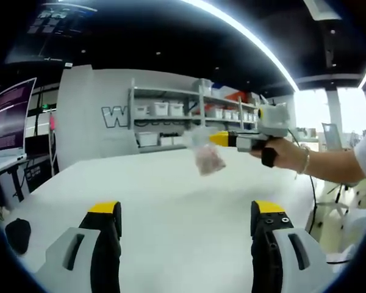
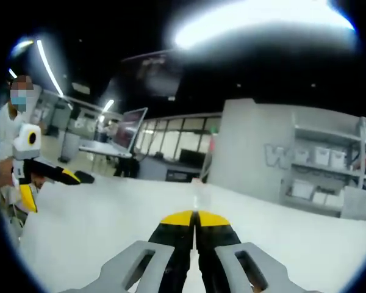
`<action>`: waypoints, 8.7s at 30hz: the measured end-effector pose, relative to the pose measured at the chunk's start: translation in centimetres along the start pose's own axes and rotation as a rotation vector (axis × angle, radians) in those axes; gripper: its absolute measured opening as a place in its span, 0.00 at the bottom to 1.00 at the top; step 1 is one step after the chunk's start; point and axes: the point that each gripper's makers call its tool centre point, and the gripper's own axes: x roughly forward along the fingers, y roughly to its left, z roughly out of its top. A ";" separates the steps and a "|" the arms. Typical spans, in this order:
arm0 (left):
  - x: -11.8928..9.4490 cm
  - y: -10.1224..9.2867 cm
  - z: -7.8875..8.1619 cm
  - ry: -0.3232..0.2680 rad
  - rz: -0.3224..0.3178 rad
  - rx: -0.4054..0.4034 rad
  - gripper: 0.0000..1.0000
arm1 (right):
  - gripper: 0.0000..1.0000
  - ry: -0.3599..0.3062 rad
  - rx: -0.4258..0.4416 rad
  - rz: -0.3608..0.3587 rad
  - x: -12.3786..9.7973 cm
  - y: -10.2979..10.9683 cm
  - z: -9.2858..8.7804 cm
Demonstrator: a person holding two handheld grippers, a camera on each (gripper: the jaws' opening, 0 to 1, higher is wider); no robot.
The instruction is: Open the resealable bag by pulling the two sides of the seal apart until the entire bag opening is separated and visibly accessible.
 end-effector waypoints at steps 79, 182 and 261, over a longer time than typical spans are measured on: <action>0.4 -1.9 -0.2 -0.005 -0.051 -0.010 0.74 | 0.00 -0.104 0.074 0.037 -9.3 5.4 1.7; 3.0 -13.9 6.6 -0.116 -0.368 0.597 0.38 | 0.00 -0.108 0.092 0.102 -14.5 7.7 1.0; 2.5 -13.0 1.7 -0.094 -0.299 1.022 0.10 | 0.00 -0.029 0.105 0.269 -13.7 12.8 -1.9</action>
